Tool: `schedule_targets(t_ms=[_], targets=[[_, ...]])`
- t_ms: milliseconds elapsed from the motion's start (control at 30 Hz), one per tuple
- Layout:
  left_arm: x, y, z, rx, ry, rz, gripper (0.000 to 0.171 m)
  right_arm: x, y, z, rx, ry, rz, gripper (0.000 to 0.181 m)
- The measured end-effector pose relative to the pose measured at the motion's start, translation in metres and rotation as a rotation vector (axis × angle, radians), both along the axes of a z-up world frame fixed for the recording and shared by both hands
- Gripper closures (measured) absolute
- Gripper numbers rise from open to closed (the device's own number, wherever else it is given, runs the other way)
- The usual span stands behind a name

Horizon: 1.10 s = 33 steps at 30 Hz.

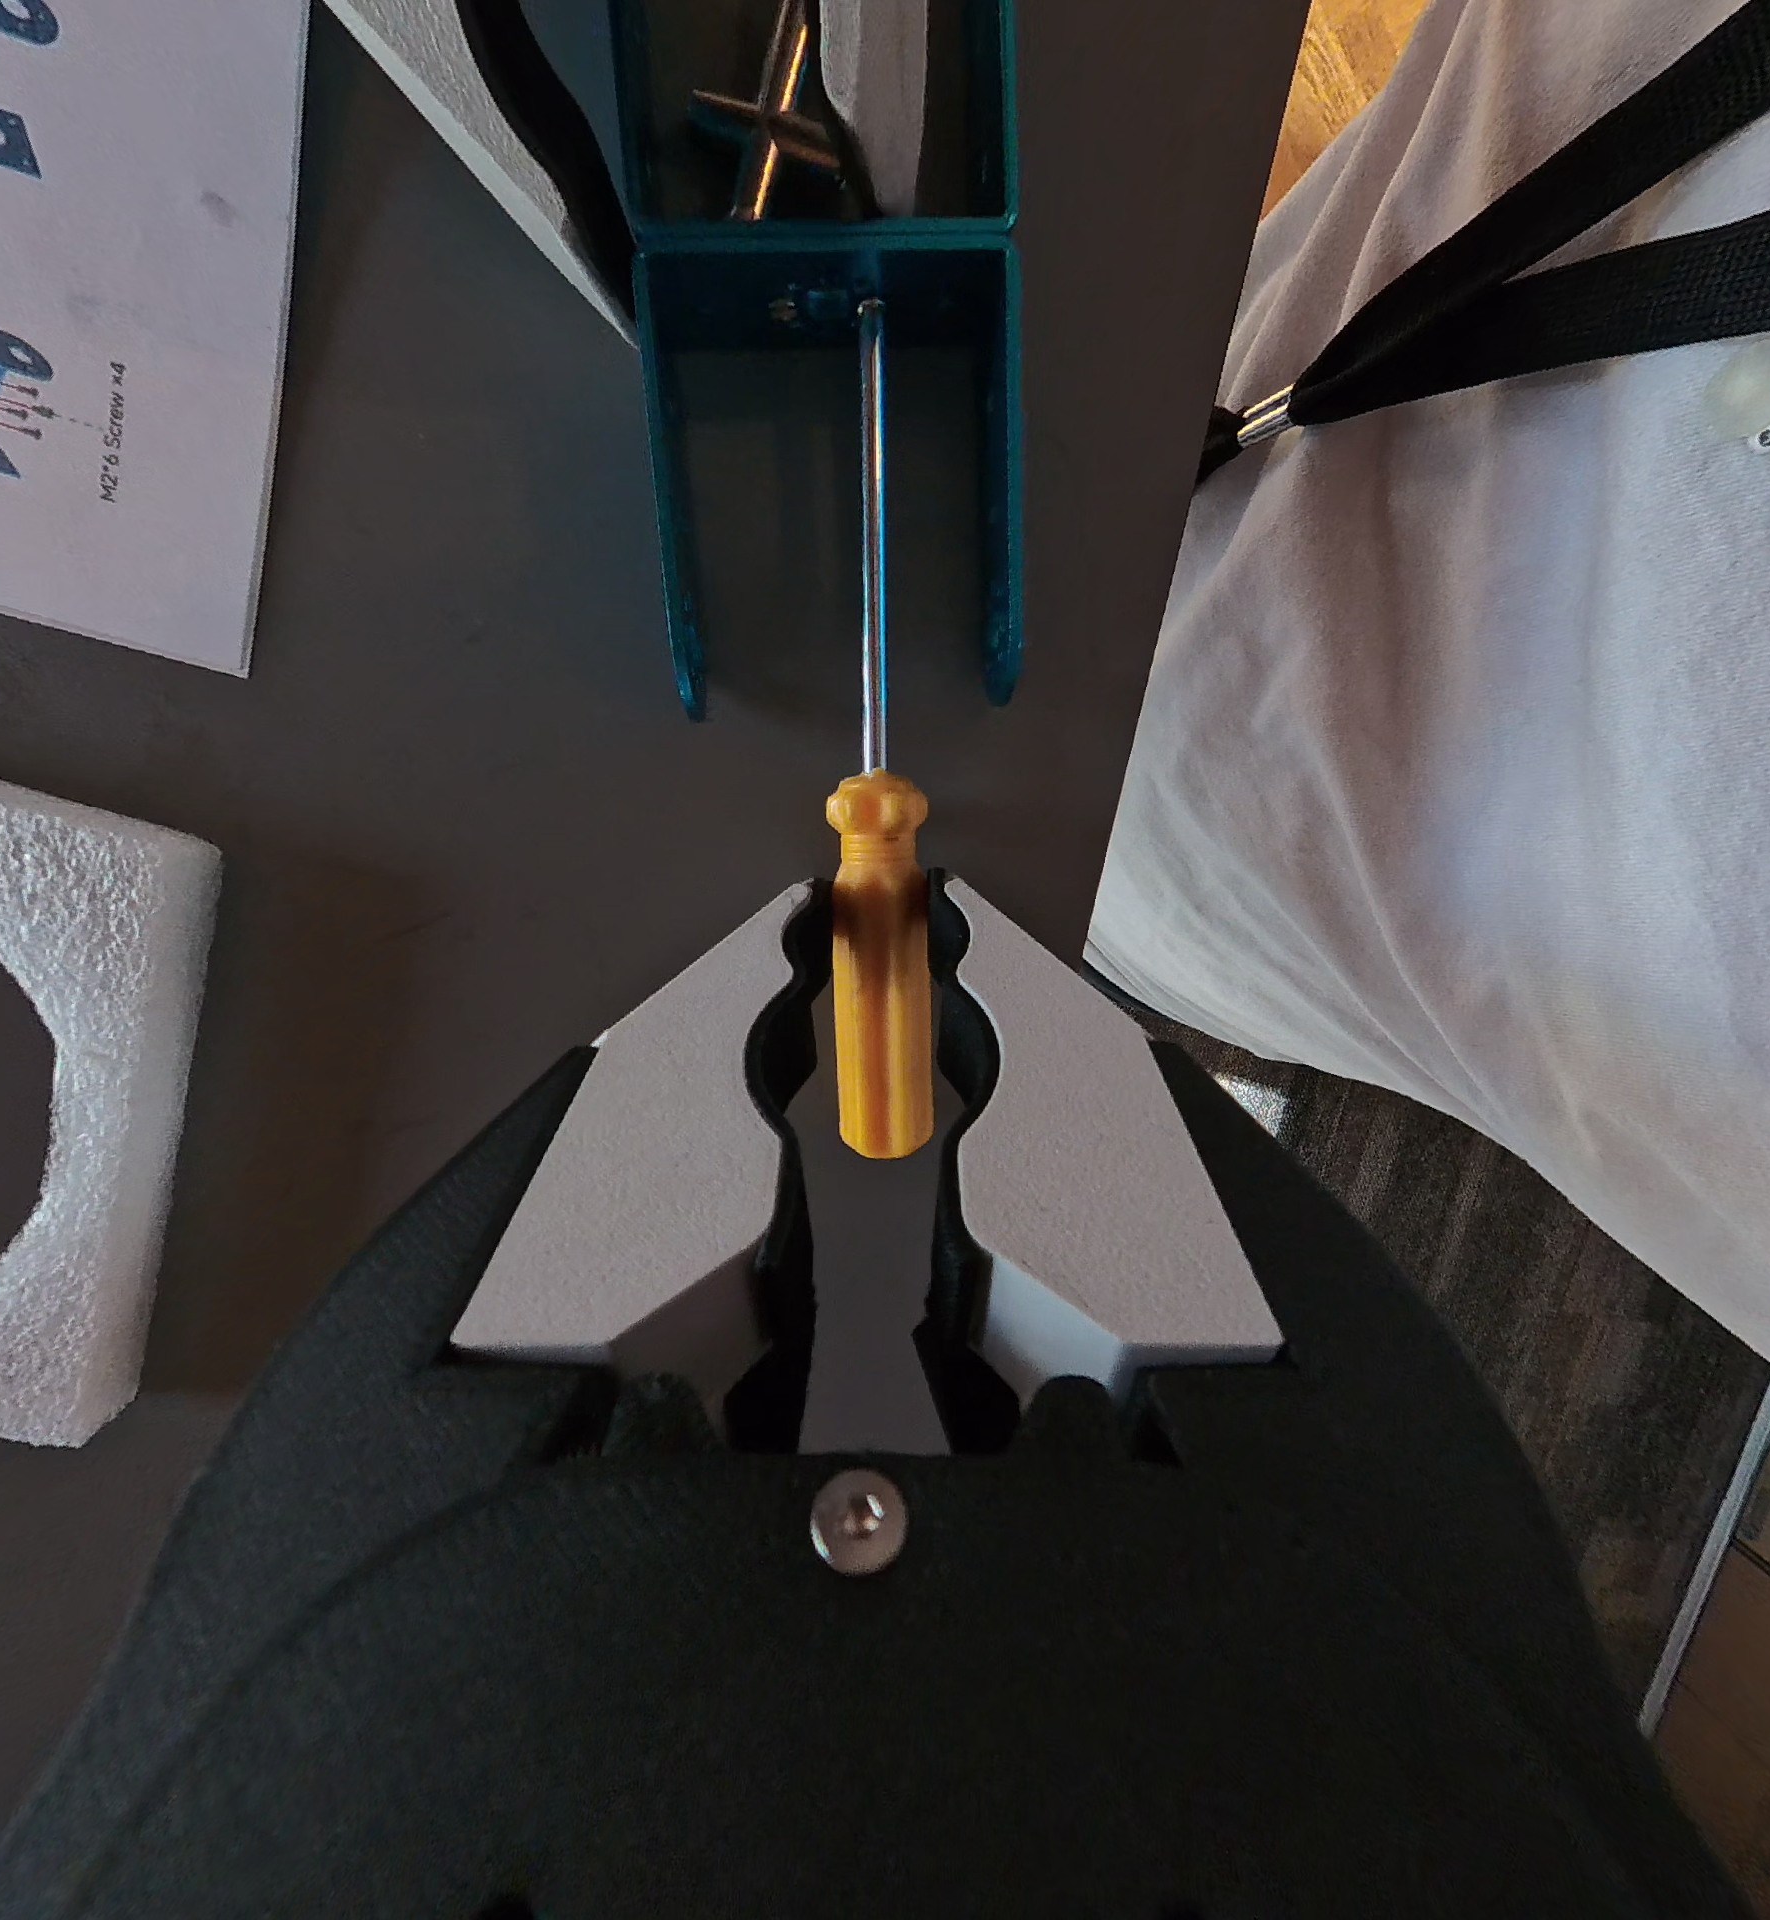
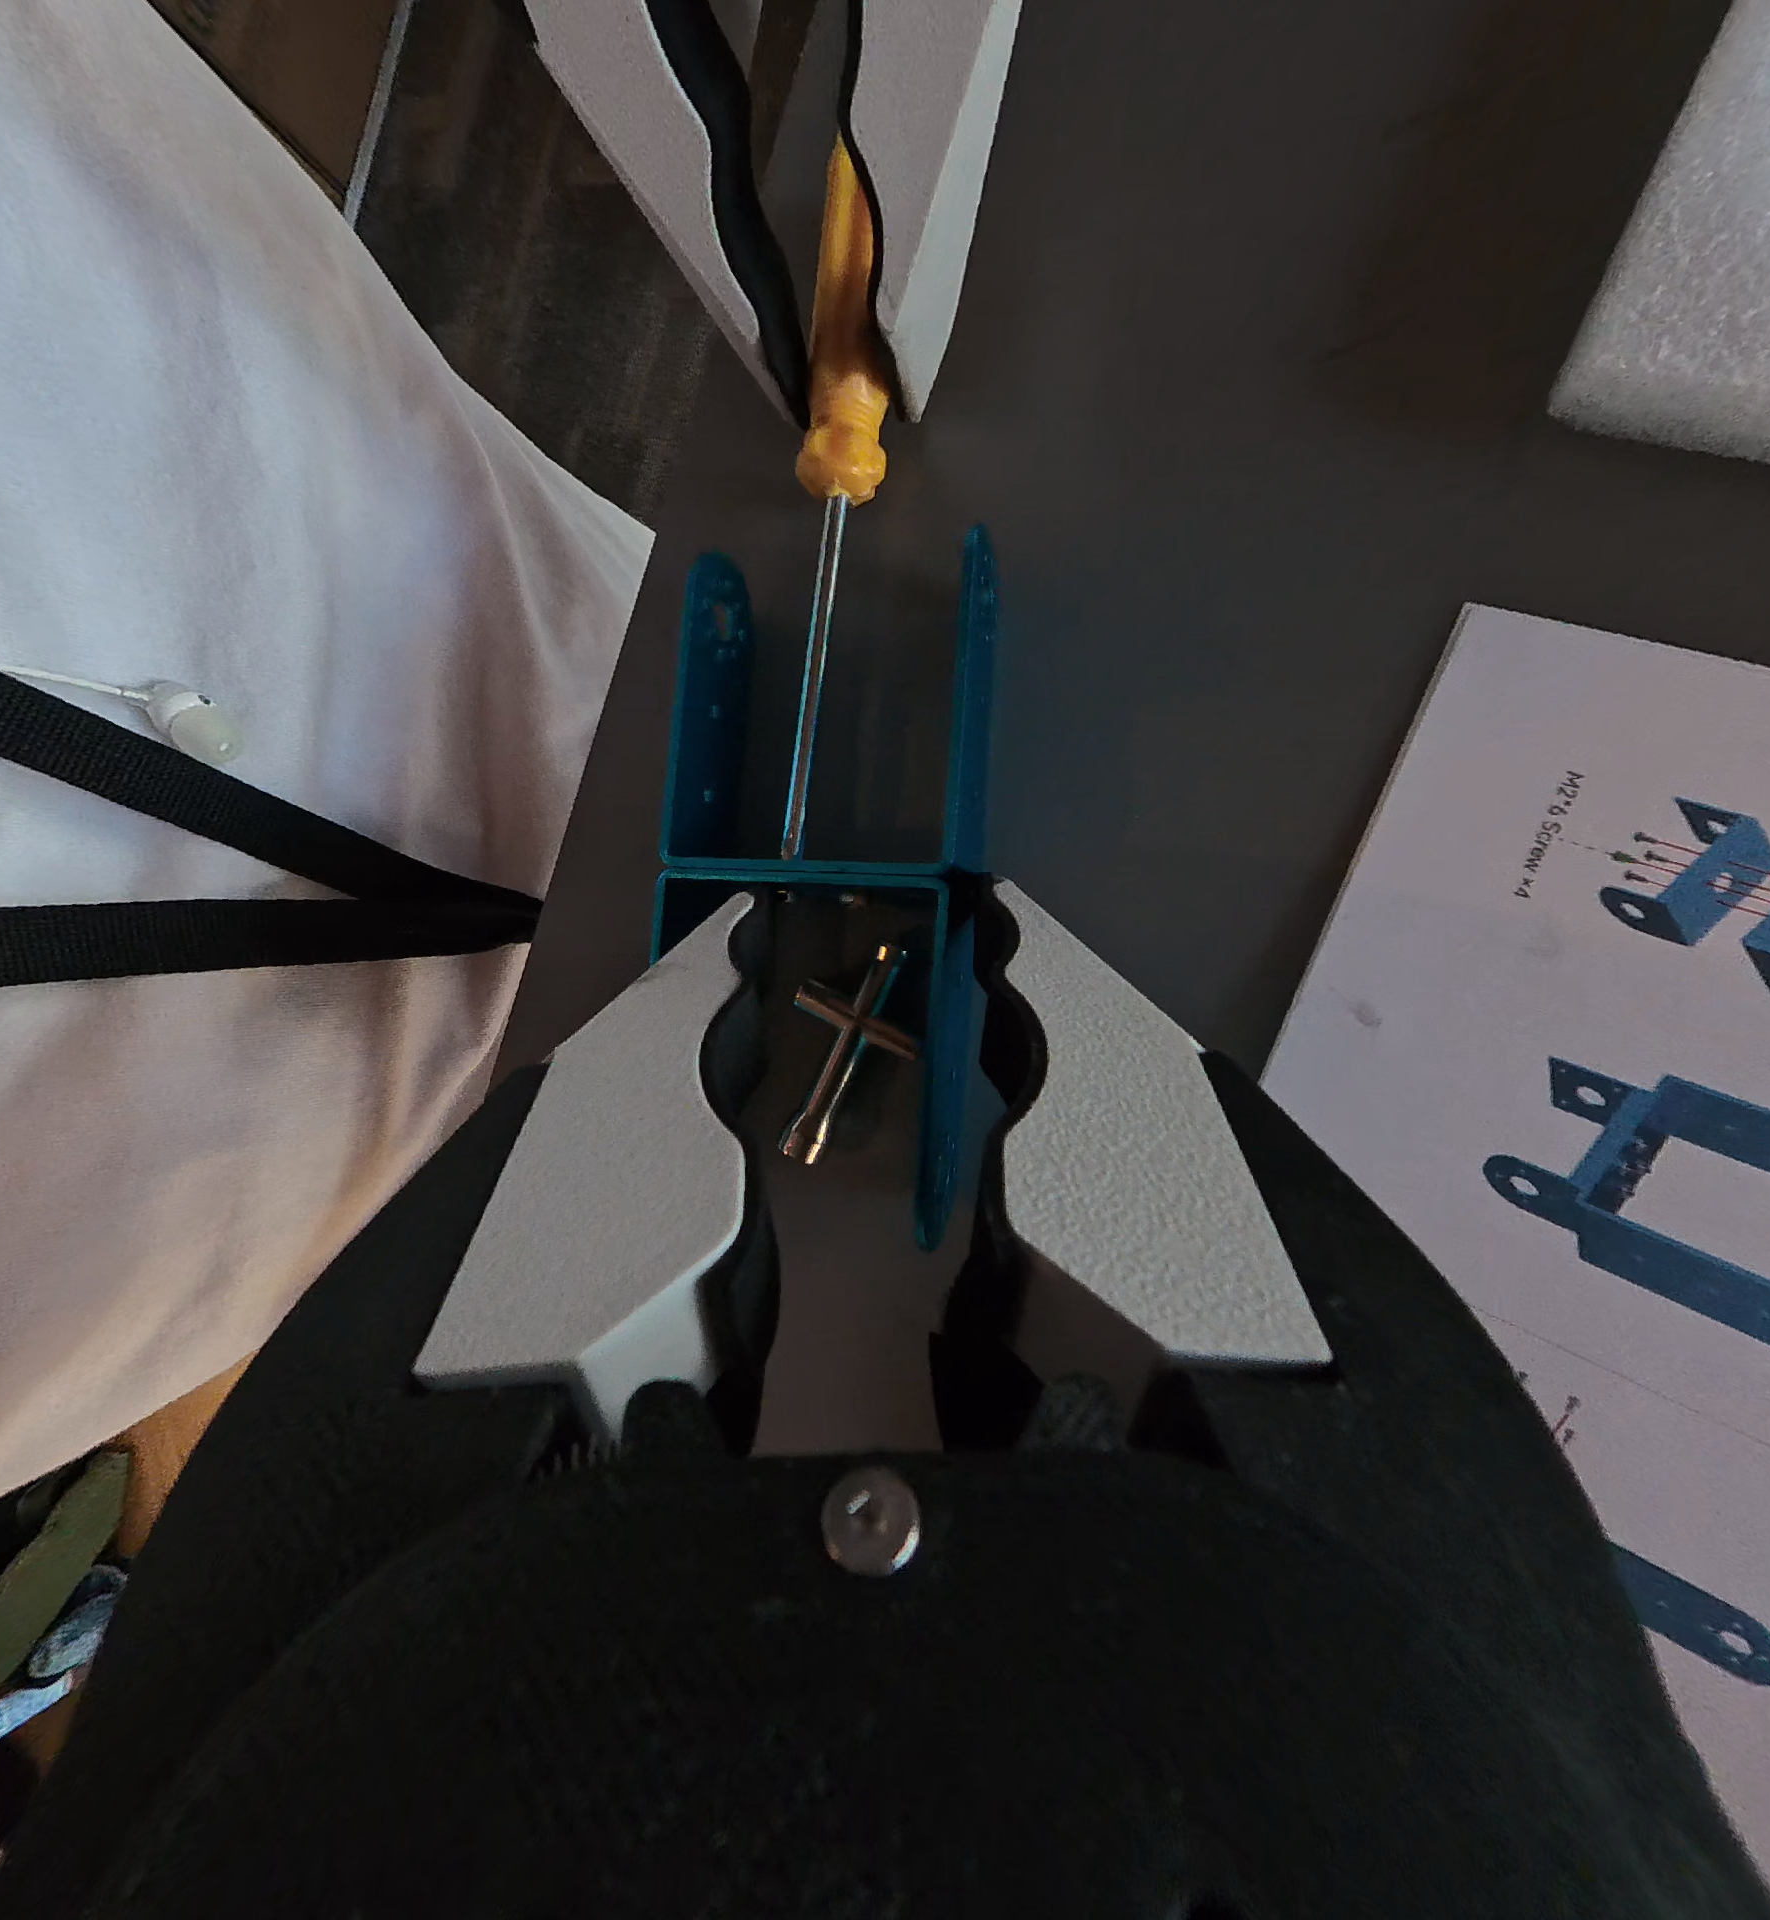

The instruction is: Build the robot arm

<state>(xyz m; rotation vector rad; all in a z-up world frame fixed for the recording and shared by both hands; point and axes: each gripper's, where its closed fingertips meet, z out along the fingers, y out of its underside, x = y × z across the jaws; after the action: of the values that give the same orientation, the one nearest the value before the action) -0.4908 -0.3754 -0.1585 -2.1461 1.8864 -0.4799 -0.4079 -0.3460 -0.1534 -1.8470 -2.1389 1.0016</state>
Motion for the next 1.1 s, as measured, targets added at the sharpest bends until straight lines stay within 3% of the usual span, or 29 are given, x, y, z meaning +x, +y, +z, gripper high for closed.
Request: schedule_targets(t_ms=[367, 400, 533, 633, 833, 1100], targets=[[0.000, 0.000, 0.000, -0.003, 0.001, 0.001, 0.155, 0.000, 0.000, 0.002, -0.087, -0.011, -0.032, 0.148], [0.000, -0.001, 0.001, -0.005, -0.001, -0.001, 0.155, 0.000, 0.002, 0.001, -0.069, -0.012, -0.035, 0.158], [0.001, -0.001, 0.000, -0.006, -0.002, -0.003, 0.155, 0.002, 0.002, -0.001, -0.051, -0.001, -0.004, 0.156], [0.000, 0.000, 0.000, -0.006, -0.001, -0.001, 0.155, 0.003, -0.007, 0.004, -0.117, 0.002, 0.008, 0.133], [0.000, 0.001, 0.001, -0.004, 0.001, -0.002, 0.155, 0.000, -0.002, 0.000, -0.015, -0.003, -0.004, 0.143], [0.000, -0.001, -0.002, -0.018, 0.004, 0.003, 0.155, 0.000, -0.002, 0.001, -0.056, -0.016, -0.028, 0.145]])
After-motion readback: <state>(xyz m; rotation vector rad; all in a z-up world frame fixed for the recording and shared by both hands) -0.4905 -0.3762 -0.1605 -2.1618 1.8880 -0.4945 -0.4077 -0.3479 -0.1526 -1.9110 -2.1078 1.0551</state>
